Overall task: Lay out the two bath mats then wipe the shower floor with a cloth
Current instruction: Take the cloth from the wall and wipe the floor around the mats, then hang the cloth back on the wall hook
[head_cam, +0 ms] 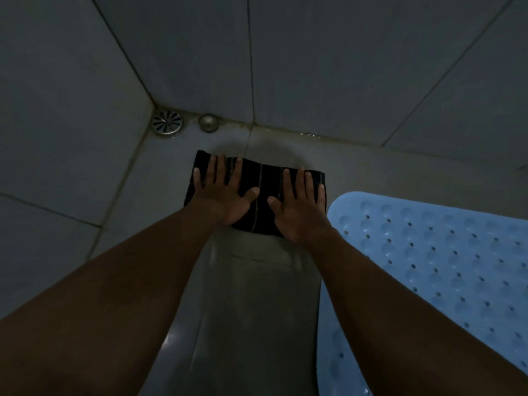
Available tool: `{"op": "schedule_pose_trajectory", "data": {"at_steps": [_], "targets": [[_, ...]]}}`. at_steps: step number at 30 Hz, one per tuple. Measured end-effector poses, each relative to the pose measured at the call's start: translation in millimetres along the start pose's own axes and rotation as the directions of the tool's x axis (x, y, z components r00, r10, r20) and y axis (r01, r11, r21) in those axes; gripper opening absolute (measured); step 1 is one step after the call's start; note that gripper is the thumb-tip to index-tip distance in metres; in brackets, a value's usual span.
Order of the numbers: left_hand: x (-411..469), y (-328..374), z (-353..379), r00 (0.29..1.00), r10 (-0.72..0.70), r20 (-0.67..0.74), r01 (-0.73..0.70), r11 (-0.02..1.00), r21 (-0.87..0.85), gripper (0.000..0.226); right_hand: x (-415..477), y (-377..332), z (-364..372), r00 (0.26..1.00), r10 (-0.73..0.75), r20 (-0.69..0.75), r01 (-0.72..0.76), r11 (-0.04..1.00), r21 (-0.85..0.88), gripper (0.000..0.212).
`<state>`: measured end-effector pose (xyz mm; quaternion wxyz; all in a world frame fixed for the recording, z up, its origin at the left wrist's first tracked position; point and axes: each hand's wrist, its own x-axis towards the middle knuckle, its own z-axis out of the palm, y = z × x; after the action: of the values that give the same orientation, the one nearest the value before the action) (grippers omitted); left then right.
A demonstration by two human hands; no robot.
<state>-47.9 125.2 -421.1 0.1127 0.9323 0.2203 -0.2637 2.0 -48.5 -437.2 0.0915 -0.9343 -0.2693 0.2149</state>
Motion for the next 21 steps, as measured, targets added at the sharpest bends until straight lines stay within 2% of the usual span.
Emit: {"op": "schedule_pose_trajectory", "data": {"at_steps": [3, 5, 7, 9, 11, 14, 17, 21], "targets": [[14, 3, -7, 0.998, 0.030, -0.052, -0.032, 0.999, -0.025, 0.068, 13, 7, -7, 0.999, -0.012, -0.051, 0.012, 1.000, -0.008, 0.069], [21, 0, -14, 0.991, 0.066, -0.117, -0.062, 0.997, 0.039, 0.064, 21, 12, -14, 0.997, -0.022, -0.077, 0.021, 1.000, -0.013, 0.067], [25, -4, -21, 0.949, 0.172, -0.264, -0.115, 0.969, 0.218, 0.066, 30, 17, -22, 0.997, -0.044, -0.069, 0.044, 0.999, 0.003, 0.063], [28, -8, -28, 0.881, 0.237, -0.410, -0.084, 0.930, 0.359, 0.060, 38, 22, -30, 0.994, -0.073, -0.079, 0.075, 0.997, 0.021, 0.060], [33, -10, -36, 0.853, 0.197, -0.484, -0.020, 0.938, 0.345, 0.044, 44, 30, -36, 0.980, -0.111, -0.166, 0.111, 0.994, -0.009, 0.059], [45, -12, -50, 0.868, 0.140, -0.476, -0.012, 0.965, 0.261, 0.022, 50, 36, -46, 0.963, -0.084, -0.255, 0.063, 0.994, -0.088, 0.056], [47, -10, -64, 0.873, 0.165, -0.460, 0.023, 0.927, 0.375, 0.028, 61, 33, -65, 0.979, 0.010, -0.202, -0.040, 0.988, -0.146, 0.035], [33, -9, -83, 0.871, 0.077, -0.486, 0.041, 0.973, 0.228, 0.030, 63, 31, -93, 0.971, -0.004, -0.238, -0.029, 0.990, -0.136, 0.027]]}}
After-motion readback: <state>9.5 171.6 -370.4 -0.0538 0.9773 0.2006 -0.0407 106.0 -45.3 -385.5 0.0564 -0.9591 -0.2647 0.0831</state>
